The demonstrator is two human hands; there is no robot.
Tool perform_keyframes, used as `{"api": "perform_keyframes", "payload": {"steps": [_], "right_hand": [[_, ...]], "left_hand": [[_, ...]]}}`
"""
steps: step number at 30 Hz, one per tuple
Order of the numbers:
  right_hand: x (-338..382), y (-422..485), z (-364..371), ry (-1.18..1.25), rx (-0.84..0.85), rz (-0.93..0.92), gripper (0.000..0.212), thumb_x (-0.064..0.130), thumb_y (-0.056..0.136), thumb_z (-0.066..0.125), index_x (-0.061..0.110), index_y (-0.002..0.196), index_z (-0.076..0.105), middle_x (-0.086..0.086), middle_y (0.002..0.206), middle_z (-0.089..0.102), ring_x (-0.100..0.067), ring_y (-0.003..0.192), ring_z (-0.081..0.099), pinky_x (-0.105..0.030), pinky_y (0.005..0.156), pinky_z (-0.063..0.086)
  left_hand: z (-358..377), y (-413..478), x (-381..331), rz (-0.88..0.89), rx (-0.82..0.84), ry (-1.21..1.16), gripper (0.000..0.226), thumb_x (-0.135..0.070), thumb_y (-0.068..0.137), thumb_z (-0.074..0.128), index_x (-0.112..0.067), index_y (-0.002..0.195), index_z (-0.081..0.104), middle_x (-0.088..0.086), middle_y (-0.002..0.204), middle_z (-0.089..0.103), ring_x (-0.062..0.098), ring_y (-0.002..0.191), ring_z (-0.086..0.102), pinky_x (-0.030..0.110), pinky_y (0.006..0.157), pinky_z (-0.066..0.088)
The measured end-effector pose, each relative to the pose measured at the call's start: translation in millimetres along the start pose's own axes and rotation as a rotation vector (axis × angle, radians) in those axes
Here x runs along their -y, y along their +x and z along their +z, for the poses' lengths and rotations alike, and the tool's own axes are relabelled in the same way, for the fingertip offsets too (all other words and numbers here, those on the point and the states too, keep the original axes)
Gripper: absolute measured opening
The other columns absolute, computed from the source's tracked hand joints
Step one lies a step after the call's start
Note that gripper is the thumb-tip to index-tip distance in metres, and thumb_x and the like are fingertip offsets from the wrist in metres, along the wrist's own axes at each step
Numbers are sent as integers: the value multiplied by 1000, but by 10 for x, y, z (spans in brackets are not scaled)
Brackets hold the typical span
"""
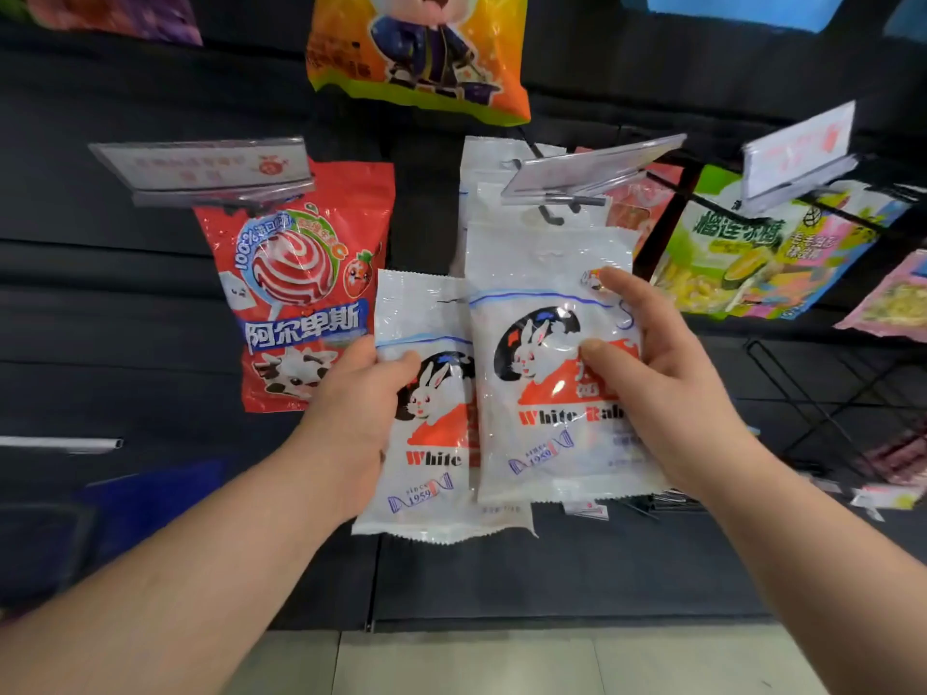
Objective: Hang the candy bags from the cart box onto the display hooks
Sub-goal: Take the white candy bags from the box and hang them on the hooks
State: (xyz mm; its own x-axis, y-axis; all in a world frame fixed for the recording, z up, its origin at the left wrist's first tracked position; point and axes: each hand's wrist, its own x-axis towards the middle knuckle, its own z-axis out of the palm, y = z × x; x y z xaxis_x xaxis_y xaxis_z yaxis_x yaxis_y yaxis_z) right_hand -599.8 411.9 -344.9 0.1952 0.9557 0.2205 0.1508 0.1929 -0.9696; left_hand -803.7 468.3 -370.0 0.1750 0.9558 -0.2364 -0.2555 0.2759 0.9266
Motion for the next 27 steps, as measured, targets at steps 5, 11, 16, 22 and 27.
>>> {"api": "perform_keyframes", "payload": {"steps": [5,11,16,22,27], "right_hand": [[-7,128,-25,34,0,-42,53,1,94,53,50,114,51,35,96,66,-10,69,72,-22,59,56],[-10,274,-14,27,-7,-47,52,7,91,54,51,117,51,40,99,63,-11,72,72,-23,61,57],[-23,355,-29,91,-53,13,54,4,92,54,42,130,46,25,107,67,-12,75,74,-24,59,57],[17,424,-41,64,-18,53,64,0,91,53,38,141,39,4,139,52,-13,73,74,-27,57,58],[34,490,-31,75,29,65,71,-5,89,49,39,143,36,13,129,54,-12,72,73,-24,53,55]], "left_hand": [[3,66,29,10,-11,9,17,-10,95,53,-16,104,65,15,94,75,32,82,72,51,77,58],[23,126,64,8,-23,13,12,-10,94,55,-18,96,64,12,85,75,27,71,73,47,69,60],[41,146,59,3,-24,26,13,-11,94,55,-20,95,64,11,85,76,29,75,74,48,72,60],[68,167,63,4,-39,28,13,-11,94,55,-18,98,64,13,89,75,30,78,73,48,74,59],[75,170,94,5,-35,29,16,-10,95,54,-16,106,64,15,96,74,33,86,72,49,77,59]]}}
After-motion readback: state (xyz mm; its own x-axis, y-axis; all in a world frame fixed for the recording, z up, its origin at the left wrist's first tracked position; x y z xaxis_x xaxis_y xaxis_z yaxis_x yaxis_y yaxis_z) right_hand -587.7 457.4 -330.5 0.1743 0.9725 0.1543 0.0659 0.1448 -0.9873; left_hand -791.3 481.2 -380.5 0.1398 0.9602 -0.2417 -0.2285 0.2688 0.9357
